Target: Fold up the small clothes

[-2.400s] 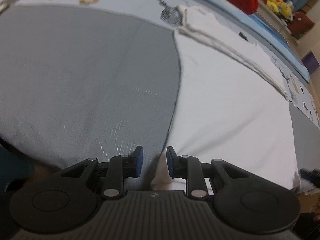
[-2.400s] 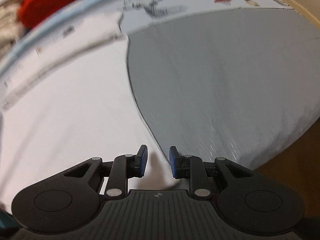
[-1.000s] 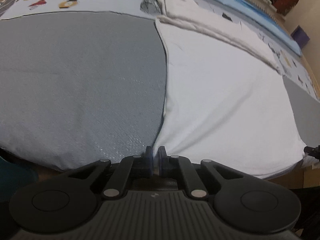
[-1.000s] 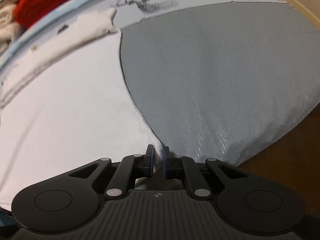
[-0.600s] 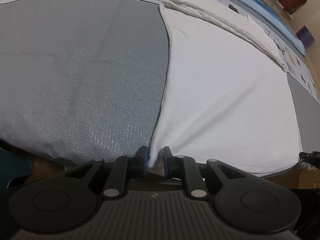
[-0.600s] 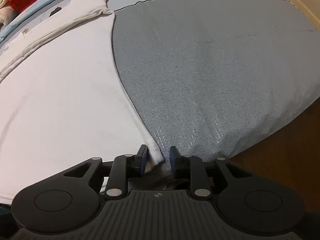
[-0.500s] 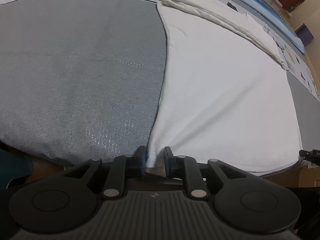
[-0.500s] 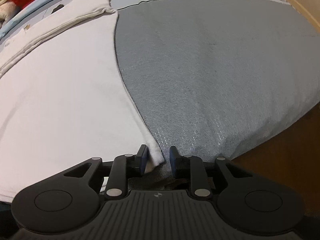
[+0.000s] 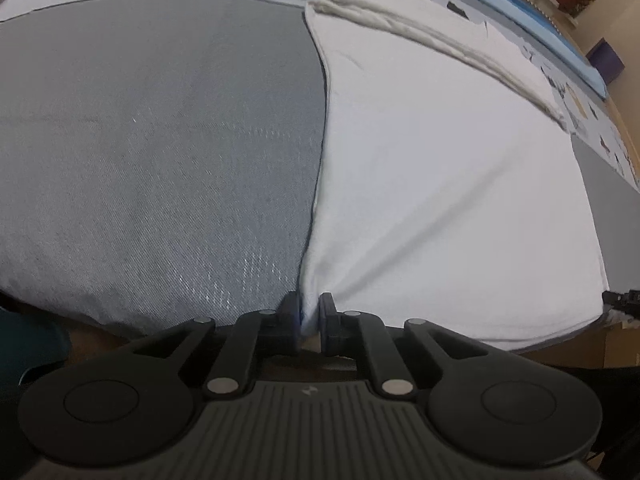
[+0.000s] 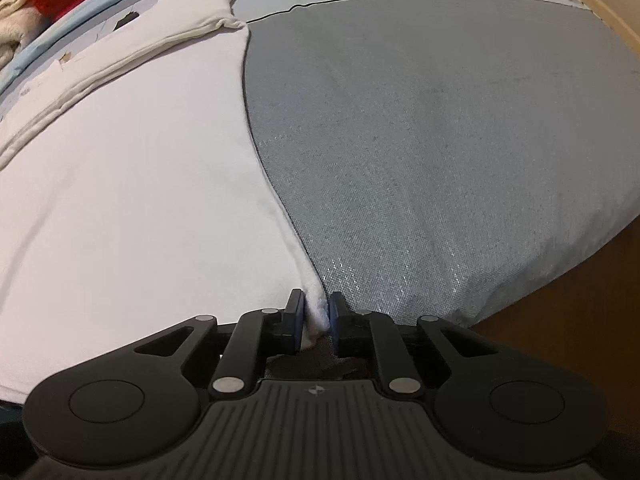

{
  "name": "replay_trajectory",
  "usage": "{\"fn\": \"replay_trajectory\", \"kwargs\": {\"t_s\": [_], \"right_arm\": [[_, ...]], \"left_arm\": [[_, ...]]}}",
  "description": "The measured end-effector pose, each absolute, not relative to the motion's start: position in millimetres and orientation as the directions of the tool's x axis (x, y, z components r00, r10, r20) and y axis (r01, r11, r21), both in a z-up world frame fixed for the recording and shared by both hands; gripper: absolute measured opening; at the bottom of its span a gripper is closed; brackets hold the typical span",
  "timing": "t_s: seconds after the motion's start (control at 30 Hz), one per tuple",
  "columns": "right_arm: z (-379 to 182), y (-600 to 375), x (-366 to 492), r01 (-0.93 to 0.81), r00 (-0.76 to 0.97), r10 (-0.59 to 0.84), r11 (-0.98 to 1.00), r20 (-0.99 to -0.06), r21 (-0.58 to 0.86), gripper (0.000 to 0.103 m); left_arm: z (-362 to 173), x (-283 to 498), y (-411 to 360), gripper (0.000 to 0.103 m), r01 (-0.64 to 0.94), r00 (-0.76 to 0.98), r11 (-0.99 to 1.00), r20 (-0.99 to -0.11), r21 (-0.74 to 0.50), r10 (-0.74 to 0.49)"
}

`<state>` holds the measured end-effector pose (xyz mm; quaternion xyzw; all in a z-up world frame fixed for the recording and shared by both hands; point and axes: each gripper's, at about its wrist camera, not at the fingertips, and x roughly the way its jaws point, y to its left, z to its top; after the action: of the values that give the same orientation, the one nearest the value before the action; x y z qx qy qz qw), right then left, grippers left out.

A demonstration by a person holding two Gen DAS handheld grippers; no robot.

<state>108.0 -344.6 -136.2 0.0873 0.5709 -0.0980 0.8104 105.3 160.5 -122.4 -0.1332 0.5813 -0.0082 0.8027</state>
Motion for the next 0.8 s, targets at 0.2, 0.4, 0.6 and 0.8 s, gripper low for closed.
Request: {"fn": "replay_trajectory", "kwargs": {"t_s": [0.2,0.4,0.6,0.8], "right_arm": [[-136,-339,110,0.223,0.33,-0.073,0.975,-0.941,0.003,0.014],[-133,-344,109,0.236,0.345,-0.057,0.971,-0.937,0.028,0.01],[-117,-346,102,0.244,0.411,-0.034,0.967,-0.911,0.074,0.008],[-93,-343,95,0.226,0.503,0.001,0.965,-0.864,0.132,0.007]], "left_arm": [[-123,107,157,0.011,-0.128,0.323,0.971,-0.934,-0.204,-0.154],[-121,106,149,0.008,-0.098,0.342,0.98,-0.931,-0.173,-0.13],[-114,102,146,0.007,-0.081,0.373,0.985,-0.921,-0.154,-0.113],[-95,99,147,0.007,-0.076,0.435,0.985,-0.894,-0.156,-0.108]]}}
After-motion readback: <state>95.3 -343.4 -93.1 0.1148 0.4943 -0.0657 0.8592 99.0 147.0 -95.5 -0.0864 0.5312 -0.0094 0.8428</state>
